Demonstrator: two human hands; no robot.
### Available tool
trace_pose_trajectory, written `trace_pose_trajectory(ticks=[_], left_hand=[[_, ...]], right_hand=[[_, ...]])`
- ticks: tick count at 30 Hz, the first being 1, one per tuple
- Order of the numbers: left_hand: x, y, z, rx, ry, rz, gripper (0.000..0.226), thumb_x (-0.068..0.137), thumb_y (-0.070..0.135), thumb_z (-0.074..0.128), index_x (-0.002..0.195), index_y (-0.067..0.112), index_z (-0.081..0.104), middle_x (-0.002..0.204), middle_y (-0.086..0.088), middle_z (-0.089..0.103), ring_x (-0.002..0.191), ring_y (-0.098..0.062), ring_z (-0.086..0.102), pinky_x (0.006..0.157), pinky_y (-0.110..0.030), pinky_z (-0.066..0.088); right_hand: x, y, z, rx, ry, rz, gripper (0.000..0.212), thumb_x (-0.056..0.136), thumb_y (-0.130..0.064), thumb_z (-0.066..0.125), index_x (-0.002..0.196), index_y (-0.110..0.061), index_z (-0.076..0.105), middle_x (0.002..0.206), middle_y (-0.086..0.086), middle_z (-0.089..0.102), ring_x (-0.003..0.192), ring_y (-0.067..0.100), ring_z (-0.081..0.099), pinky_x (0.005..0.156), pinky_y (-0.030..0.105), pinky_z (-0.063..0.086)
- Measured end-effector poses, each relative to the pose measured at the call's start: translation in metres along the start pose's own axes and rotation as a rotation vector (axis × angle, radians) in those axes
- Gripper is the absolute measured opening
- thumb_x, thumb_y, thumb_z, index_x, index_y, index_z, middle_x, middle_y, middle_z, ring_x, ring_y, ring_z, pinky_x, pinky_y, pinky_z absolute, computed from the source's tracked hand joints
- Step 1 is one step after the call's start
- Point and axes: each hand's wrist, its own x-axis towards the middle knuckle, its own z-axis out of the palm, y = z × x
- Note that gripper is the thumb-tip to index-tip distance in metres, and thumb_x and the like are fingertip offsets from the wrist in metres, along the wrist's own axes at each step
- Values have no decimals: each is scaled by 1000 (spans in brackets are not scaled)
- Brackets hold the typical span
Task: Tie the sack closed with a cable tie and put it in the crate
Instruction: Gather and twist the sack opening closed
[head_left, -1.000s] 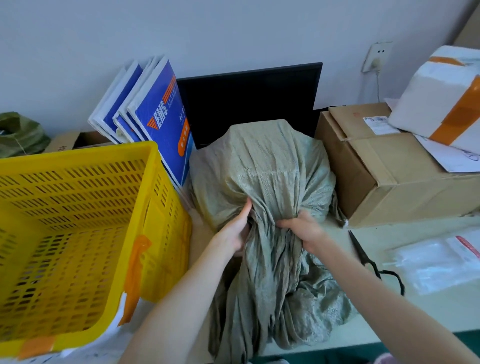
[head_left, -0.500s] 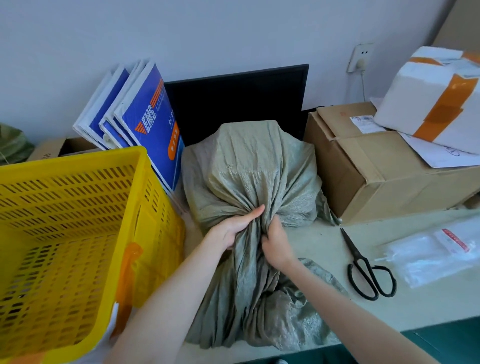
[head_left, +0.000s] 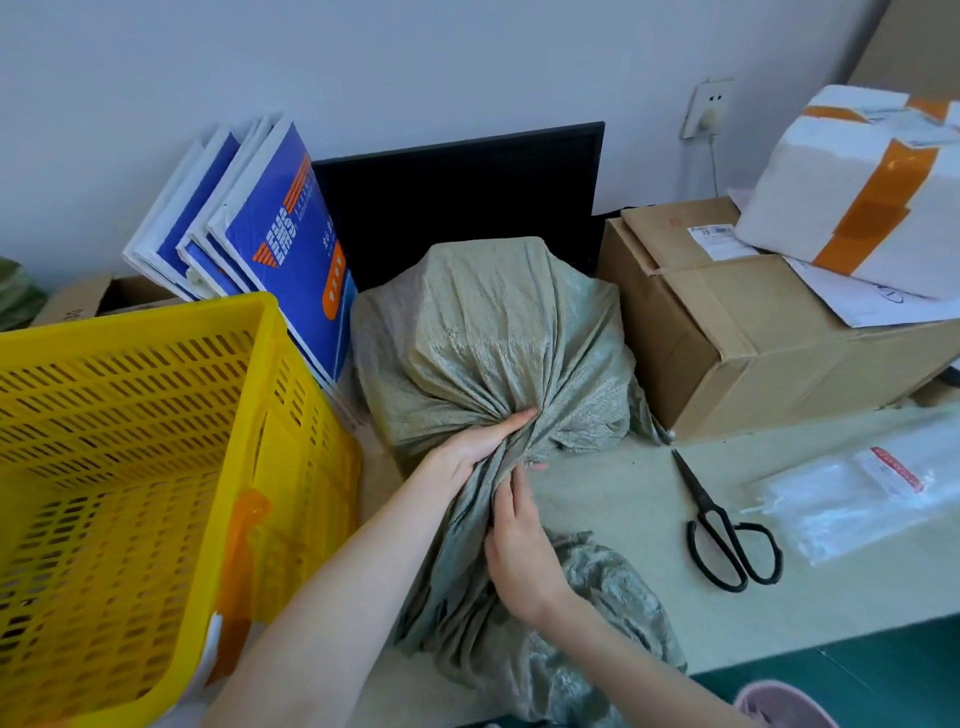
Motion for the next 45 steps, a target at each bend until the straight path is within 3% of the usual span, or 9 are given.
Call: trace_pose_trajectory(ticks=[2,6,11,14,18,23,36,41,45], left_hand=[[0,0,-3,108,8,-33,37,87,47,62,114,23,55,106,-10,72,56,-6,70,51,-17,55],[3,-5,-9,271,17,-63,49,74,47,75,113,18,64,91,-2,77,90,-10,70,86,-26,52],[4,-7,-1,196,79,2,20,82,17,72,100,9,71,61,7,71,60,-2,66,62,-10,51],[5,-11,4,215,166,41,18,82,22,69,68,13,64,63,2,62,61,-12,56,48,-13,44],[12,-15,13,160,227,93,31,80,27,67,53,14,60,92,-4,64,89,-18,53,81,-29,41],[17,-14,22,8,230,81,28,84,19,63,58,10,56,68,-7,61,56,-19,55,44,-15,44],[22,-18,35,-159,342,164,32,87,22,60,58,9,59,61,2,68,55,-12,62,51,-20,46],[24,-18,36,-102,401,151,26,85,18,60,61,8,63,51,0,63,51,-16,57,51,-21,45],[30,-23,37,-33,450,176,28,81,16,59,54,9,59,62,-8,62,66,-23,57,68,-27,45]], right_hand=[[5,4,-6,-34,-35,0,68,84,11,31,148,2,9,158,21,-2,147,32,-3,120,38,10],[11,12,-14,-103,-124,13,63,82,12,34,143,-1,23,157,18,10,147,32,5,119,39,16],[7,13,-10,-60,-152,-12,67,86,9,34,148,3,10,158,22,-4,147,32,-3,120,36,12],[-5,21,-9,157,-6,7,64,87,3,43,148,-7,24,159,10,14,145,23,18,117,31,24],[-17,31,-11,407,166,160,57,83,-11,65,131,-12,36,126,-2,43,117,12,46,91,9,38],[-19,40,-11,398,68,298,70,86,-13,59,140,-27,16,100,-1,66,86,21,66,70,31,50],[-14,79,-25,-270,106,176,23,84,-22,61,96,-6,50,84,12,66,82,34,62,77,37,40],[-9,84,-64,227,-81,168,42,80,-48,67,100,-13,56,92,-2,66,82,13,63,74,30,53],[-11,103,-98,312,108,176,41,82,-48,62,107,-16,63,88,-10,64,79,1,59,73,15,50]])
